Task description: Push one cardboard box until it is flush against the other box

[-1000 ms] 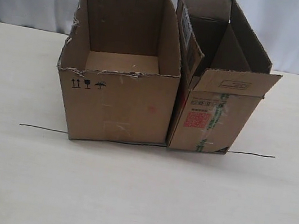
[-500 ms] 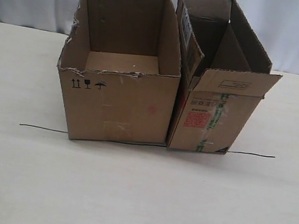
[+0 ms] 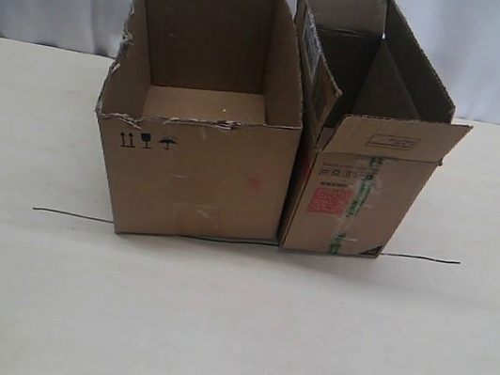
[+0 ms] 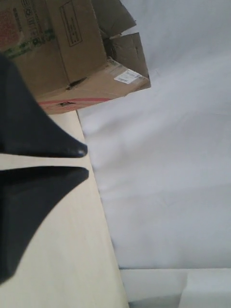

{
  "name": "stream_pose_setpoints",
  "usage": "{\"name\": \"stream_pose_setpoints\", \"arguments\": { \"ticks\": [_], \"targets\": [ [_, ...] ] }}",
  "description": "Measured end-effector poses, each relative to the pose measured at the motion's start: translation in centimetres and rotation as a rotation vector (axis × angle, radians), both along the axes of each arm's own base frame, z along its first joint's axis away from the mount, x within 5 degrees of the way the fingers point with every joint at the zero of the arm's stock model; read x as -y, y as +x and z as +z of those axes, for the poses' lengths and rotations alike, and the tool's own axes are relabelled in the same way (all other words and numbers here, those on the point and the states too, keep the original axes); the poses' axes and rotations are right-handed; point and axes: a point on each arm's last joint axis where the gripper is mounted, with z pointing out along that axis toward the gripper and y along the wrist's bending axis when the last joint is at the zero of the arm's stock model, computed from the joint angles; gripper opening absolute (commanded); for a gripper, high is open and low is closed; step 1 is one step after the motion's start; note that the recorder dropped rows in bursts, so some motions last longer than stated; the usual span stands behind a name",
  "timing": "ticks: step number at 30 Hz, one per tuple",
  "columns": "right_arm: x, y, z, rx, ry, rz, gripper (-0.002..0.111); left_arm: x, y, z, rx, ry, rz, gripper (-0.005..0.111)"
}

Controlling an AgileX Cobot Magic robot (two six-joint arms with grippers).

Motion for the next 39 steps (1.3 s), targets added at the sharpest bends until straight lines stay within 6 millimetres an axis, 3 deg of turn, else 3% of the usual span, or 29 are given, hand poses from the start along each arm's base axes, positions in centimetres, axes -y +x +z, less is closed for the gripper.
{"name": "stream_pose_setpoints", "arguments": {
  "ticks": [4,10,19,39],
  "targets": [
    [0.2,-0.1,1.3,0.041,-0.038,-0.022,0.005,0.0,0.0,0.0,0.000,0.000,0.000,0.000],
    [0.3,-0.2,1.6,0.091,-0.055,-0.041,0.005,0.0,0.0,0.0,0.000,-0.002,0.000,0.000],
    [-0.3,0.0,-0.5,0.055,-0.033,0.037,0.005,0.0,0.0,0.0,0.000,-0.002,0.000,0.000],
    [-0.4,-0.4,-1.6,-0.046,-0.084,0.050,0.005,0.0,0.0,0.0,0.000,-0.002,0.000,0.000]
  ]
}}
